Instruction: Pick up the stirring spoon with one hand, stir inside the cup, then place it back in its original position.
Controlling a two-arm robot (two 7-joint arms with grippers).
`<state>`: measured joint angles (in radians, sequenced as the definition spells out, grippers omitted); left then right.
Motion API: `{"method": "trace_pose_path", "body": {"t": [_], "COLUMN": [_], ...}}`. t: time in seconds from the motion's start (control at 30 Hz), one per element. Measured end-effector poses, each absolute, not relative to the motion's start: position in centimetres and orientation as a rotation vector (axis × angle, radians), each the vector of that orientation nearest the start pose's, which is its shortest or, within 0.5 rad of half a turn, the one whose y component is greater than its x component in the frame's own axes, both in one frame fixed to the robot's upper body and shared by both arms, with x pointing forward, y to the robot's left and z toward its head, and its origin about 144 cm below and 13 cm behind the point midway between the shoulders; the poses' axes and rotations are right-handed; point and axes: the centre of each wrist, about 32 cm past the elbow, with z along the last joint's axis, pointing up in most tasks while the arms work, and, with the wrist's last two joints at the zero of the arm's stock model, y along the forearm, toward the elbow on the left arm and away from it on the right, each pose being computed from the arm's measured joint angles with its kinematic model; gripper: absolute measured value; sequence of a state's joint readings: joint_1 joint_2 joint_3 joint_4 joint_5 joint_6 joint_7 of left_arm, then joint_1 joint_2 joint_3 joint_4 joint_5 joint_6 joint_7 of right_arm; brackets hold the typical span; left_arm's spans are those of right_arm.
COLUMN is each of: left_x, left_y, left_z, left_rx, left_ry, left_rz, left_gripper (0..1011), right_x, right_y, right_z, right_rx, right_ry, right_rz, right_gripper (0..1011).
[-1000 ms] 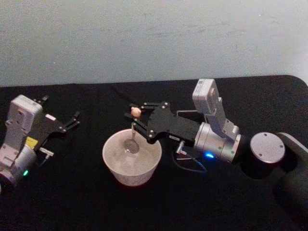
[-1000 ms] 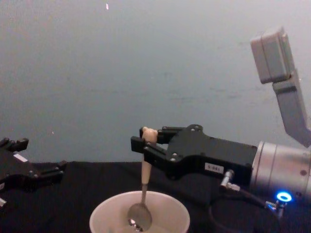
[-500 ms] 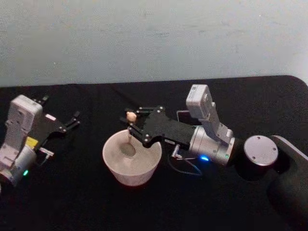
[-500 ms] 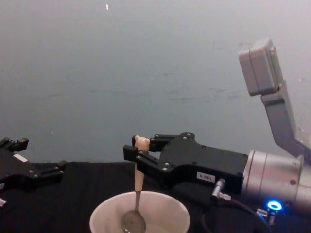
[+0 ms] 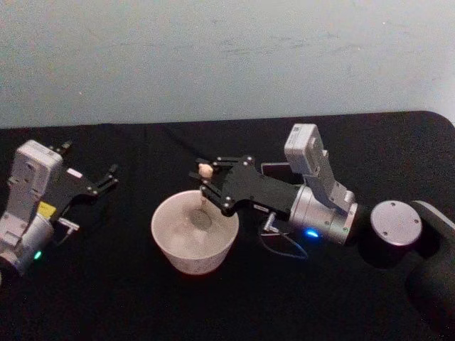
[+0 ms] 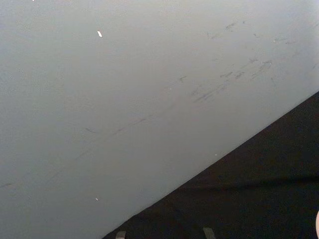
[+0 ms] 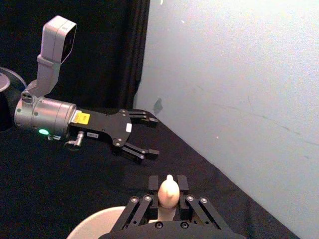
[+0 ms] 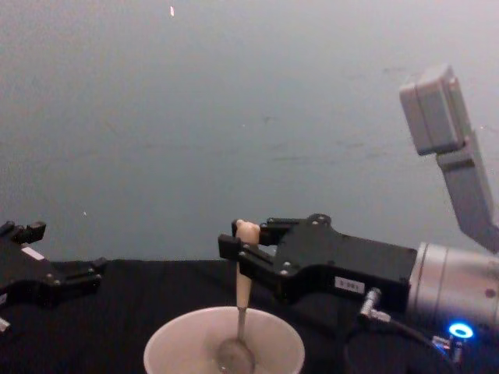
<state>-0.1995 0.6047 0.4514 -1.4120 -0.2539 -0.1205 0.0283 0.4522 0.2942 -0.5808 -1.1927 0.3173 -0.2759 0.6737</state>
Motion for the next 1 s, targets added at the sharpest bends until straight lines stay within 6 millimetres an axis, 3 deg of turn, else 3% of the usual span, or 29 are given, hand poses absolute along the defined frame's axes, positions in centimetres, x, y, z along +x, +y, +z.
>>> {"method": "trace_pose_path", "body": {"t": [0.57,1.0], "left_x": [48.9,48.9], "left_y": [31.0,31.0], "left_z": [114.0,114.0], "left_rx": [0.304,0.304], "left_ry": [-0.285,-0.285], "left_rz": [1.248,1.248], "left_gripper": [1001,1001], "right_x": [52.3,51.6], "right_y": [-20.7,-18.8], "right_z": [116.1,116.3], "right_rx": [-0.025,0.005], "right_ry": [-0.212,-0.192], "right_rz": [-0.417,-0.364], "right_gripper": [214,214]}}
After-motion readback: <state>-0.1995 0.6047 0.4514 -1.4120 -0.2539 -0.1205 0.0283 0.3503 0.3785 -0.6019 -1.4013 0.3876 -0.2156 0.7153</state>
